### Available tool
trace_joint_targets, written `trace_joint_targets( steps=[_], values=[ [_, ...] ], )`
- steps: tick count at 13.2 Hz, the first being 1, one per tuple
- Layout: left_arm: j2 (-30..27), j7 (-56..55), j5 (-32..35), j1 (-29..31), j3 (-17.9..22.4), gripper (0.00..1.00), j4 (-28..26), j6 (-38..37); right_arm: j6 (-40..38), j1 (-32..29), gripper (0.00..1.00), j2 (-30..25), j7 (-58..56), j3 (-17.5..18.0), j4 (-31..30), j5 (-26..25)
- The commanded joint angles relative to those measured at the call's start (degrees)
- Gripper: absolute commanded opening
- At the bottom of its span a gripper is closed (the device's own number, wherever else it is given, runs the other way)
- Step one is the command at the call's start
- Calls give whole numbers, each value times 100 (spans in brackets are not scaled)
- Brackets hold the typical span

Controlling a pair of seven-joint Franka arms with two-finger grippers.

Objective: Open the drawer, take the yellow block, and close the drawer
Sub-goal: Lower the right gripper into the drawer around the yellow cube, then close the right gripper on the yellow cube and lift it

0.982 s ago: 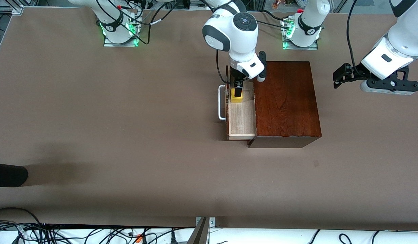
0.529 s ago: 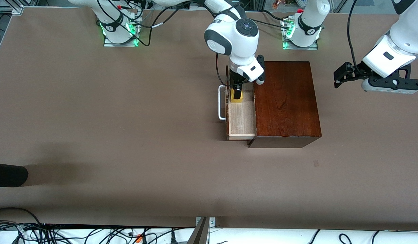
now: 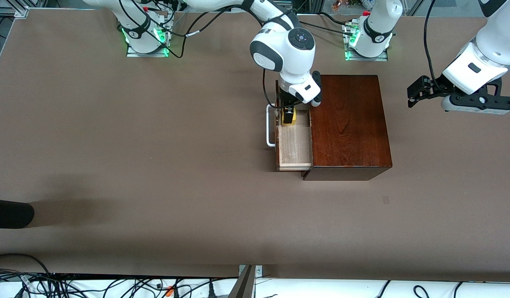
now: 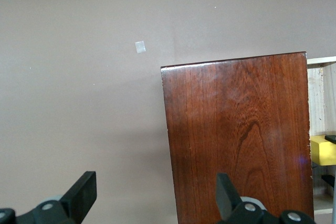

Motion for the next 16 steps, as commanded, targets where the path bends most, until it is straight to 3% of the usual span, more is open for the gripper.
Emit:
trace_joint_targets(
  steps=[1,2,5,6,10,13,16],
  values=[
    [76,35,124,37,-37,100,181,-133,-29,57,100,54,-30,-58,214,-63],
    [84,26,124,37,-36,100,181,-133,-2,66,95,72,-21,-58,214,-63],
    [93,26,124,37,-36,100,181,-133,-37,75,24,54,32,-58,214,-55],
    [93,26,124,37,-36,100,181,-142,-63,66,13,37,32,-67,223,-55],
    [93,18,124,28,-45,100,189,-133,-458,-57,0,-182,6,-32,388,33],
    [93,18,124,28,-45,100,189,-133,-1336,-197,0,-270,-3,-23,1004,226],
    [93,18,124,28,-45,100,189,-133,-1680,-539,0,-788,-3,-93,1058,585]
  ],
)
